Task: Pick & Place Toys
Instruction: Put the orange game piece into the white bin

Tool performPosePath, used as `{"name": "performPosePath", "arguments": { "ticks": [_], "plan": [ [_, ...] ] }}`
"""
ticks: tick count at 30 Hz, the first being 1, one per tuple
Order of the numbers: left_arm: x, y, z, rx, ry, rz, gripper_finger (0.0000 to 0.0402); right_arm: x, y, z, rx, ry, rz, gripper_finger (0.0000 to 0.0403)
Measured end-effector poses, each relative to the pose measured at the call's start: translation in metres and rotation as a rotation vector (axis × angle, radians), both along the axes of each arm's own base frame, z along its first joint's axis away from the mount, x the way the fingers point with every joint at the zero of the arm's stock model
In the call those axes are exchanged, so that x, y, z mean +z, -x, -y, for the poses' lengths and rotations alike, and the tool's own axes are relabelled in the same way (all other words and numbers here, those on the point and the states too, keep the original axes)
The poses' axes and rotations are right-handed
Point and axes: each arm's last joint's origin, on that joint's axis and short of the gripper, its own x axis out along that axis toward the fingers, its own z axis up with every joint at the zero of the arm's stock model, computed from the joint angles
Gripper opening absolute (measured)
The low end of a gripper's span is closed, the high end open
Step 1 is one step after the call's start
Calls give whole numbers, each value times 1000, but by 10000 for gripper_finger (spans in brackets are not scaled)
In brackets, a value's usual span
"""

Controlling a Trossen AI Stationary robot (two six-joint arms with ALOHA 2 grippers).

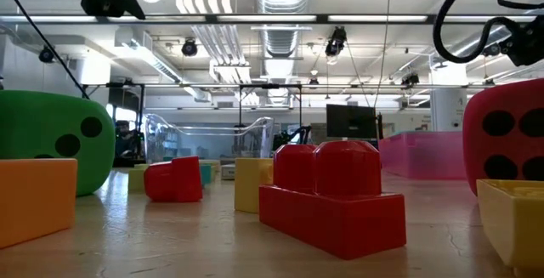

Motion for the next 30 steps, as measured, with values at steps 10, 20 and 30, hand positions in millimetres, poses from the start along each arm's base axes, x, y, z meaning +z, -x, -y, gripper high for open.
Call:
{"name": "performPosePath", "arguments": {
  "ticks": [10,20,30],
  "plan": [
    [1,0,0,0,7,8,197,-1,-1,-1,15,-8,3,8],
    [1,0,0,-4,10,9,197,0,-2,-1,0,-10,8,8],
    [1,-2,3,-80,10,21,197,10,-6,-5,21,-39,43,9]
  ]
}}
